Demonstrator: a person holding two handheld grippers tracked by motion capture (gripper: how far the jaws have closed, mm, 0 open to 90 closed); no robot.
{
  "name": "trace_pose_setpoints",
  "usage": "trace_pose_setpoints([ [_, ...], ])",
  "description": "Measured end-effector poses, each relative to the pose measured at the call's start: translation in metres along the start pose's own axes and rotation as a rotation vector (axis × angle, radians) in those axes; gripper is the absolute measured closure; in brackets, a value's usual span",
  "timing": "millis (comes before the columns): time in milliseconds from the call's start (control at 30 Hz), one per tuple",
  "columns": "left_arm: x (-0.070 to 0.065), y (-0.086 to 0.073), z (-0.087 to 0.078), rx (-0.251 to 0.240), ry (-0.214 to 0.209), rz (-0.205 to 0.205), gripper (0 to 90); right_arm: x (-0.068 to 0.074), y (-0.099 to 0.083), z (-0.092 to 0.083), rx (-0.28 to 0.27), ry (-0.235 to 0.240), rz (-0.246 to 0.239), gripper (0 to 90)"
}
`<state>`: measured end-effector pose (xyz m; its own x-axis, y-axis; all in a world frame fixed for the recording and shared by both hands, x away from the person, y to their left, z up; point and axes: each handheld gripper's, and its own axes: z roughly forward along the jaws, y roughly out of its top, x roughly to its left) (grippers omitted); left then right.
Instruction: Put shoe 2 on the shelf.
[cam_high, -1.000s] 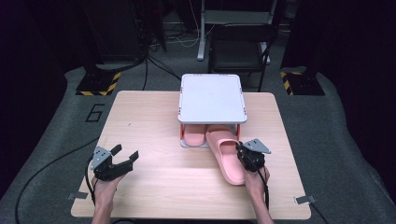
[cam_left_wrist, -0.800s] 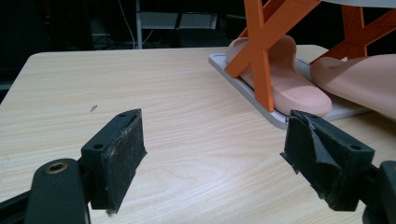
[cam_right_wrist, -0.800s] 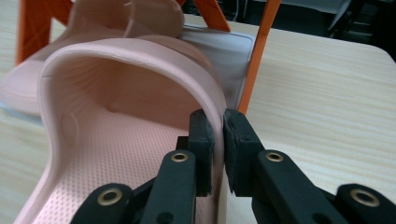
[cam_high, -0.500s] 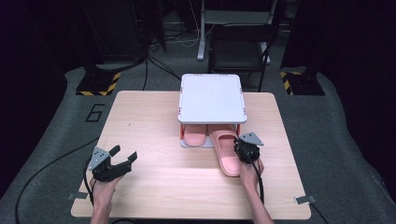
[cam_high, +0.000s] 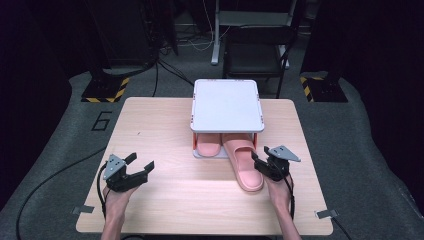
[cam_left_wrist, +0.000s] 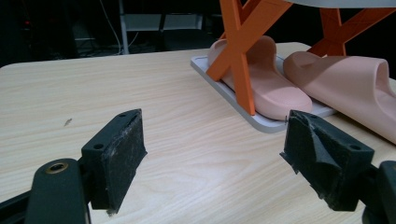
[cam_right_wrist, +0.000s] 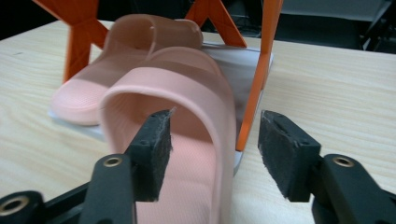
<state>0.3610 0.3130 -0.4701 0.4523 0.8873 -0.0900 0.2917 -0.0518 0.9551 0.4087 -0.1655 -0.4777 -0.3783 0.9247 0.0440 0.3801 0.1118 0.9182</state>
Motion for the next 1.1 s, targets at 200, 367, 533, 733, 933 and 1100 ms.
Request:
trace_pose_setpoints([
  [200, -0.011, 0.009, 0.01, -0.004, -0.042, 0.01, 20.0, -0.001, -0.013, -0.02, -0.003, 0.107, -0.076, 34.5],
  [367, -0.022, 0.025, 0.024, -0.009, -0.097, 0.037, 19.9, -0.004, -0.029, -0.035, 0.016, 0.175, -0.152, 26.3],
  [533, -0.039, 0.037, 0.039, -0.017, -0.156, 0.066, 19.9, -0.012, -0.036, -0.044, 0.014, 0.19, -0.125, 25.5],
  [733, -0.049, 0.041, 0.047, -0.015, -0.176, 0.074, 19.9, -0.016, -0.035, -0.052, -0.012, 0.186, -0.101, 23.9],
  [933, -0.057, 0.053, 0.057, -0.009, -0.199, 0.101, 19.9, -0.016, -0.042, -0.056, 0.005, 0.203, -0.125, 23.9],
  [1100, -0.063, 0.069, 0.068, -0.019, -0.215, 0.114, 19.9, -0.014, -0.052, -0.06, 0.03, 0.246, -0.128, 23.8],
])
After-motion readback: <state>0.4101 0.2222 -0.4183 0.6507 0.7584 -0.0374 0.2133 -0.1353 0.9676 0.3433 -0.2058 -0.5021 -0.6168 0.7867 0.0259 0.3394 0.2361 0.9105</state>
